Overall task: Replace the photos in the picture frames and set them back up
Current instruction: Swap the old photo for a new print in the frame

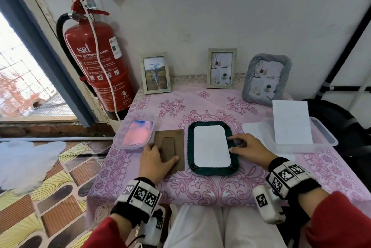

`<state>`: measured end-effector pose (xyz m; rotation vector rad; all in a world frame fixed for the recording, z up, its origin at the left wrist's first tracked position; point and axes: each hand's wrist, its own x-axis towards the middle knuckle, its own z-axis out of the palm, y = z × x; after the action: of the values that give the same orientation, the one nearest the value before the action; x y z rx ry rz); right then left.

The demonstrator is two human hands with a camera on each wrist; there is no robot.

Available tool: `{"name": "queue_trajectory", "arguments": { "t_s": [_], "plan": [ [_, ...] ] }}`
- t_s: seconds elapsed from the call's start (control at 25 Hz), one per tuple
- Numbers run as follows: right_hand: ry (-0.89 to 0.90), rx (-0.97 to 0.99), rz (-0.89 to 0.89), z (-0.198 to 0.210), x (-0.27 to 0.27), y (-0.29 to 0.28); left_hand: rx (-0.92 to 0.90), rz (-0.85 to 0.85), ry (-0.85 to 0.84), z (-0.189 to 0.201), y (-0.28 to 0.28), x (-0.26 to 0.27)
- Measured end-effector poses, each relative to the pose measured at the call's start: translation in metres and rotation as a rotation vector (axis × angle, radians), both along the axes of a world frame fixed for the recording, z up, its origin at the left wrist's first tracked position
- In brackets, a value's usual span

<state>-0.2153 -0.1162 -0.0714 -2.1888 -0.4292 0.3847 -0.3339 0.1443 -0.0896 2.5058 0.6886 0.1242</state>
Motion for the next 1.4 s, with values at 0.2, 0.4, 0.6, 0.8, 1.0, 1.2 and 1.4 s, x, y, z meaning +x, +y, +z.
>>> {"name": "queue_trajectory", "arguments": {
  "t_s": [0.2,0.4,0.6,0.8,1.0,1.2,1.4],
  "plan": [
    [-0.025,-0.019,0.006,-0.001,0.0,0.001,-0.089,0.091,-0.086,0.004,-0.012,0.003],
    [-0.025,-0.033,0.014,-0.002,0.0,0.0,-0.253,0.136,-0.222,0.016,-0.019,0.008],
    [-0.038,-0.031,0.023,-0.002,0.001,-0.001,-0.367,0.169,-0.323,0.039,-0.004,0.019],
    [-0.03,-0.01,0.024,-0.003,0.002,-0.001,-0.364,0.171,-0.463,0.059,0.007,0.027],
    [-0.033,-0.005,0.023,-0.007,0.004,-0.002,-0.653,0.093,-0.508,0.057,-0.016,0.035],
    [-0.025,0.012,0.017,-0.01,0.005,-0.003,-0.822,0.038,-0.432,0.032,-0.053,0.049],
    [-0.047,0.002,0.007,-0.014,0.007,-0.003,-0.87,0.045,-0.378,0.014,-0.07,0.056]
  ]
}}
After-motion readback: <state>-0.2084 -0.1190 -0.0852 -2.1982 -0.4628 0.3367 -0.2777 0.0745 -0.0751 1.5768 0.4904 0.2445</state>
